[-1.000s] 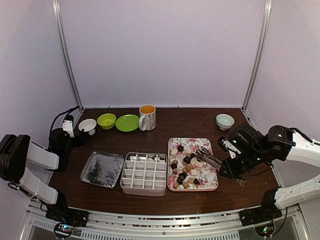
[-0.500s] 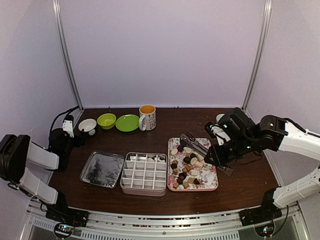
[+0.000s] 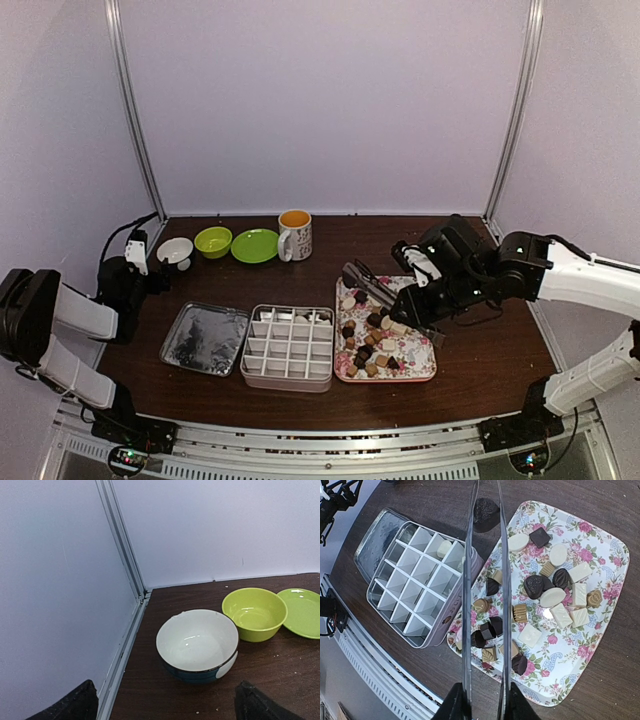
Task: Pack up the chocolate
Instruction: Place the fake chocolate in the empty pocket of the box.
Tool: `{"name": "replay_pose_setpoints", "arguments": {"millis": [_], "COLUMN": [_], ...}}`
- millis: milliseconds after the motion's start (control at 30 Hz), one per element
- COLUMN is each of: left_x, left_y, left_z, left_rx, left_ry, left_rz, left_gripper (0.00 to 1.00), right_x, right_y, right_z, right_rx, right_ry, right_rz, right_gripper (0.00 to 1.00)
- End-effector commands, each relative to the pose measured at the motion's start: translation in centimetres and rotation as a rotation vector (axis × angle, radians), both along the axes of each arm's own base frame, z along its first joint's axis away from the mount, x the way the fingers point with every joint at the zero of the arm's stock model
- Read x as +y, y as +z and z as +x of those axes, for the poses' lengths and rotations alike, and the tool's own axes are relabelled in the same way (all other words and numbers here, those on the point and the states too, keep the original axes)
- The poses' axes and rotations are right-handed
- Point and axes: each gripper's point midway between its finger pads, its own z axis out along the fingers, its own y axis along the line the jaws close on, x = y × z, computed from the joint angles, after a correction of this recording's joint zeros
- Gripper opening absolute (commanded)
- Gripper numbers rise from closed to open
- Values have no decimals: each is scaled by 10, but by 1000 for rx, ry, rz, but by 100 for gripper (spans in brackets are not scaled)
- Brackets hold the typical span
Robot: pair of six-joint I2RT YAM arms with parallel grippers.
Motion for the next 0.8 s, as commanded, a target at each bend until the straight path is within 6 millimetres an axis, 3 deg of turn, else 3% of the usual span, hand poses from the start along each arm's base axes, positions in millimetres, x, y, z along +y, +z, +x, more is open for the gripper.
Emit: {"name": "replay_pose_setpoints", "arguments": {"millis": [0,400,767], "left_x": [3,3,3], "left_y": [21,21,21], "left_z": [6,6,6], "left_rx": [-74,-73,-74], "left_ry": [9,9,9], "left_rz": [-5,-5,-5], "left_gripper": [98,98,98], "right_x": [13,18,51], "right_y": [18,18,6], "right_z": [10,15,20], "right_rx": [-51,-60,-36], "right_ry": [11,14,84], "right_rz": [51,58,87], "right_gripper": [27,26,26]}}
